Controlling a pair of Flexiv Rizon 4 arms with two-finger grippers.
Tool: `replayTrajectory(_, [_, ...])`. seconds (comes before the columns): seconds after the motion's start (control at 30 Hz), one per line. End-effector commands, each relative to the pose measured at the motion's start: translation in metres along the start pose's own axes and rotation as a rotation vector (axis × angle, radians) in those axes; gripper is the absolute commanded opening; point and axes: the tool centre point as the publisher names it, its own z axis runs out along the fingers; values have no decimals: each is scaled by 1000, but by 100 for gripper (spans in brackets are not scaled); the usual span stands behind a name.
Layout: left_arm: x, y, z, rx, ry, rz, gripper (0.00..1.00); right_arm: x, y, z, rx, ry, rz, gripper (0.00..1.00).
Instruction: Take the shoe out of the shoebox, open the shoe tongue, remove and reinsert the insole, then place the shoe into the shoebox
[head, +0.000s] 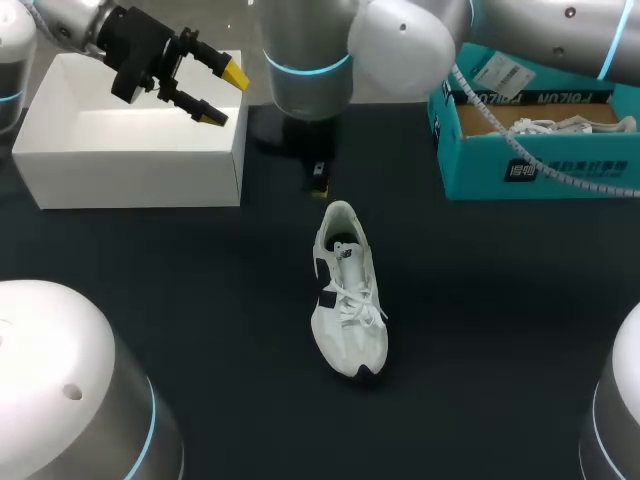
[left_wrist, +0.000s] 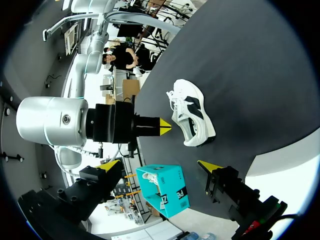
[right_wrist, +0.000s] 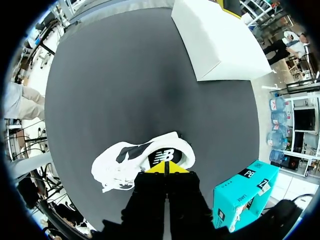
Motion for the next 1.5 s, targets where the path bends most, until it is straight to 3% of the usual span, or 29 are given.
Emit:
replayTrajectory(0.03, [0,0,0,0,3,0,100,-4,-6,3,-1,-10,-47,0])
replayTrajectory(0.4, [0,0,0,0,3,0,100,-21,-20,10,20,-64,-88,0])
replayTrajectory(0.6, [0,0,0,0,3,0,100,-30,-29,34,12,-51,-90,0])
replayTrajectory(0.67, [0,0,0,0,3,0,100,-33,-31,42,4,-45,-81,32])
replayTrajectory(0.7, [0,0,0,0,3,0,100,-35,-33,45,3,-45,-81,43])
replayTrajectory(1.3, [0,0,0,0,3,0,100,-39,-31,48,-30,-49,-94,51])
replayTrajectory(1.4, [0,0,0,0,3,0,100,-40,-27,50,-26,-49,-100,67])
replayTrajectory(1.5, [0,0,0,0,3,0,100,-43,-25,51,-47,-48,-87,69])
